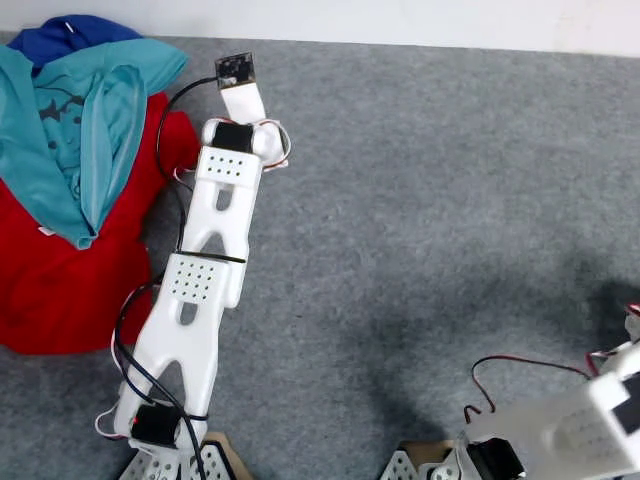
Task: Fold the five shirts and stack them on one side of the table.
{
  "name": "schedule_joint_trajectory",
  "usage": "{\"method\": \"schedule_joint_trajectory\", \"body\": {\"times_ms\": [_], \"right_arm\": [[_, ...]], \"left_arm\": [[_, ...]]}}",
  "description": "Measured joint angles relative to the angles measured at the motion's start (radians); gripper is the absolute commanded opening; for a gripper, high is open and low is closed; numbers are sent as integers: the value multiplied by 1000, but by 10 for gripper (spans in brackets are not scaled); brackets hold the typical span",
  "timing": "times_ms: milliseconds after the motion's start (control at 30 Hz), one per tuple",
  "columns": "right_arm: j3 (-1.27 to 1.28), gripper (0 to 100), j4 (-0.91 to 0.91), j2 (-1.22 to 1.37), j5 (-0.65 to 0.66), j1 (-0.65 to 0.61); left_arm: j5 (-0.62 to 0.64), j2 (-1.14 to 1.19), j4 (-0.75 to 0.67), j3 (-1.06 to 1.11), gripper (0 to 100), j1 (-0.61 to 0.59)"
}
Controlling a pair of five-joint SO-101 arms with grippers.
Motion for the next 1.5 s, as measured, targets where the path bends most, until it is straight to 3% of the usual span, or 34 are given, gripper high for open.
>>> {"method": "schedule_joint_trajectory", "body": {"times_ms": [200, 367, 700, 1033, 1500], "right_arm": [[443, 166, -292, -354, 3, 0], [743, 166, -496, -448, 35, 2], [764, 166, -559, -474, 40, 77], [795, 166, -437, -707, 104, 32], [1077, 170, -744, -825, 183, 100]], "left_arm": [[0, 0, 0, 0, 7, 0], [0, 0, 0, 0, 7, 0], [0, 0, 0, 0, 7, 0], [0, 0, 0, 0, 7, 0], [0, 0, 0, 0, 7, 0]]}}
